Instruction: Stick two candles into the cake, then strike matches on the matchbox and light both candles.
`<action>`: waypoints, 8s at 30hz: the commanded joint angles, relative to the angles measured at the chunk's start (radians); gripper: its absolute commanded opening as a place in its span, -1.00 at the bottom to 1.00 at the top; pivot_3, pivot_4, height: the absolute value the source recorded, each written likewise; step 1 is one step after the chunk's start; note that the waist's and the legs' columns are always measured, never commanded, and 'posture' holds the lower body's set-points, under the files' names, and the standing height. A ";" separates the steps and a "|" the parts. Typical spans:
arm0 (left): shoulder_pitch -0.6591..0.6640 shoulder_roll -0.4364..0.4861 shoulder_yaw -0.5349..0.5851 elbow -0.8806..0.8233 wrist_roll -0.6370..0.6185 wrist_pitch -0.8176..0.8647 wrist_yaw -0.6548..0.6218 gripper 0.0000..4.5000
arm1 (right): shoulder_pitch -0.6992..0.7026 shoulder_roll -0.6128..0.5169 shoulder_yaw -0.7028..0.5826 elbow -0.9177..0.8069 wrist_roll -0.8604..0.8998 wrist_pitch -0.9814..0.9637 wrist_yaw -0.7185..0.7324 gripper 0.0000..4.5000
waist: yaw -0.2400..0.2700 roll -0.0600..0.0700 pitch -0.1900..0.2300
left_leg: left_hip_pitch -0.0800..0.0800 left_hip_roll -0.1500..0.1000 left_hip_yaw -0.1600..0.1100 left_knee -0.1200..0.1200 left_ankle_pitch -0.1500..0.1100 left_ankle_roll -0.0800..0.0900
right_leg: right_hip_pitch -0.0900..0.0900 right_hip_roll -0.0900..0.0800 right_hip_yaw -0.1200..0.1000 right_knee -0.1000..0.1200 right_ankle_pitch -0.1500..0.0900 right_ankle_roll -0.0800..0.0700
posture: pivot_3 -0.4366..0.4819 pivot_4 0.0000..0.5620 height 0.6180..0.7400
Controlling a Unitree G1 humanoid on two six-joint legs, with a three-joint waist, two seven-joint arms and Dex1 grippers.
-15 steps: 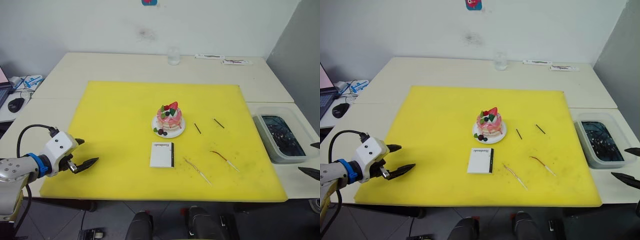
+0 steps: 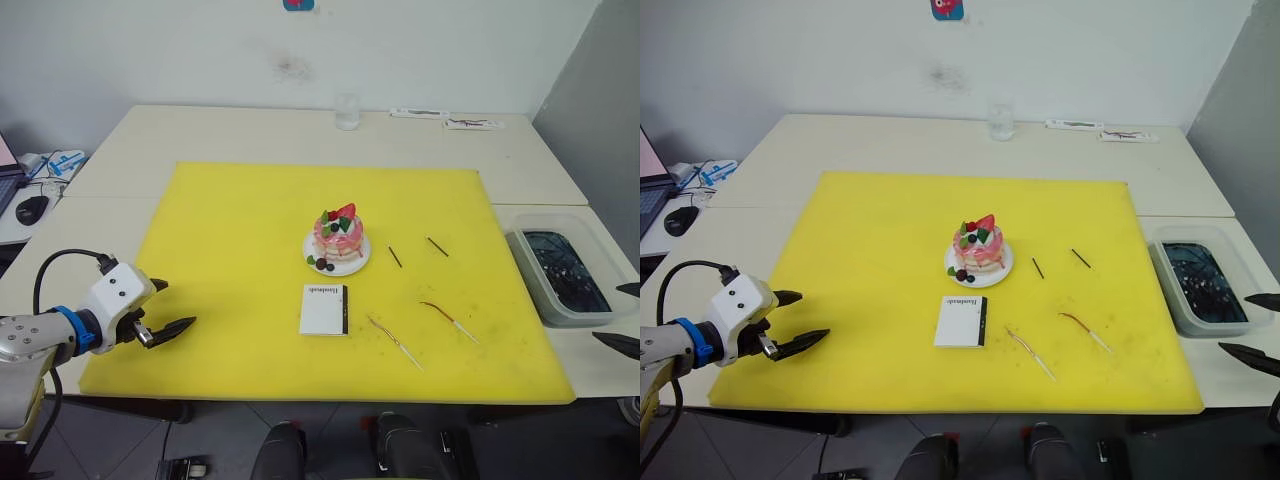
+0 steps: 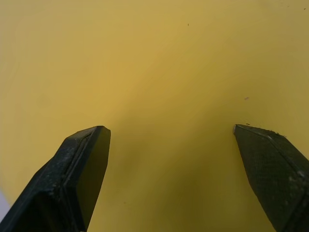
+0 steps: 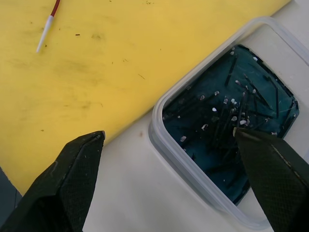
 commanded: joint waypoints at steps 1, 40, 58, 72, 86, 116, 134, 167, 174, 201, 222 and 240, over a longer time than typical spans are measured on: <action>0.000 0.021 0.034 -0.021 -0.032 -0.014 -0.047 1.00 | -0.014 -0.008 -0.016 0.000 0.004 -0.012 0.002 0.98 | 0.000 0.000 0.000 | 0.000 0.000 0.000 0.000 0.000 0.000 | 0.000 0.000 0.000 0.000 0.000 0.000 | -0.05 -0.47 1.00; -0.154 -0.109 -0.256 -0.573 -0.410 0.340 -0.073 1.00 | -0.034 0.109 0.228 -0.589 0.157 0.479 -0.332 0.98 | 0.001 0.000 0.000 | 0.004 0.000 -0.002 0.003 0.000 0.000 | 0.005 0.001 0.000 0.002 0.000 0.000 | -0.05 -0.47 1.00; -0.223 -0.163 -0.328 -0.585 -0.413 0.367 -0.038 1.00 | -0.145 0.173 0.543 -0.517 0.019 0.468 -0.528 0.98 | 0.001 0.000 0.000 | 0.003 0.000 -0.003 0.002 0.000 0.000 | 0.005 0.001 0.000 0.001 0.000 0.000 | -0.05 -0.47 1.00; -0.198 -0.133 -0.334 -0.599 -0.446 0.373 -0.100 1.00 | -0.121 0.189 0.575 -0.508 0.010 0.484 -0.541 -0.99 | 0.001 0.000 0.000 | 0.004 0.000 -0.003 0.003 0.000 0.000 | 0.006 0.001 0.000 0.000 0.000 0.000 | -0.05 -0.47 1.00; -0.204 -0.198 -0.250 -0.512 -0.521 0.467 0.021 1.00 | -0.209 0.226 0.371 -0.592 0.296 0.614 -0.491 -0.99 | 0.000 0.000 0.000 | 0.003 0.000 -0.004 0.002 0.000 0.000 | 0.006 0.001 0.000 0.000 0.000 0.000 | -0.05 -0.47 1.00; -0.466 -0.601 -0.207 -0.400 -1.433 0.657 0.726 1.00 | -0.708 0.437 0.557 -0.493 1.338 0.744 -1.098 -0.99 | 0.001 0.000 0.000 | 0.000 -0.004 -0.009 0.003 0.001 0.001 | 0.007 0.002 0.000 0.000 0.001 0.002 | -0.05 -0.47 1.00; -0.464 -0.588 -0.238 -0.385 -1.458 0.652 0.714 -0.99 | -0.691 0.393 0.612 -0.515 1.365 0.689 -1.093 -1.00 | 0.002 0.000 0.000 | -0.002 -0.004 -0.010 0.002 0.001 0.001 | 0.006 0.002 0.000 -0.002 0.001 0.001 | -0.05 -0.47 1.00; -0.611 -0.298 -0.225 -0.086 -0.614 0.326 0.321 -1.00 | -0.885 0.175 0.803 -0.585 0.484 0.606 -0.766 0.99 | 0.003 0.000 0.000 | -0.008 -0.004 -0.007 -0.001 0.000 0.001 | -0.003 0.001 0.000 -0.003 0.000 0.000 | -0.05 -0.47 1.00; -0.652 -0.388 -0.294 0.045 -0.465 0.243 0.194 -1.00 | -0.876 0.225 0.801 -0.624 0.448 0.653 -0.794 0.99 | 0.003 0.000 0.001 | -0.009 -0.004 -0.008 -0.001 0.000 0.001 | -0.003 0.001 -0.001 -0.003 0.001 0.002 | -0.05 -0.47 1.00; -0.719 -0.549 -0.265 0.242 -0.276 0.107 0.137 -1.00 | -0.840 0.274 0.796 -0.653 0.379 0.683 -0.777 0.99 | 0.002 0.000 0.001 | -0.009 -0.004 -0.009 0.000 0.000 0.001 | -0.003 0.001 -0.001 -0.002 0.004 0.006 | -0.05 -0.47 1.00; -0.713 -0.565 -0.236 0.216 -0.288 0.144 0.112 -1.00 | -0.830 0.273 0.797 -0.667 0.382 0.696 -0.771 0.99 | 0.002 0.000 0.001 | -0.009 -0.004 -0.009 0.000 0.000 0.001 | -0.003 0.001 -0.001 -0.001 0.004 0.006 | -0.05 -0.47 1.00; -0.701 -0.586 -0.251 0.226 -0.245 0.115 0.103 -1.00 | -0.833 0.286 0.801 -0.665 0.359 0.700 -0.760 0.99 | 0.002 0.000 0.001 | -0.009 -0.004 -0.009 0.000 0.000 0.001 | -0.002 0.001 -0.001 -0.001 0.004 0.007 | -0.05 -0.47 1.00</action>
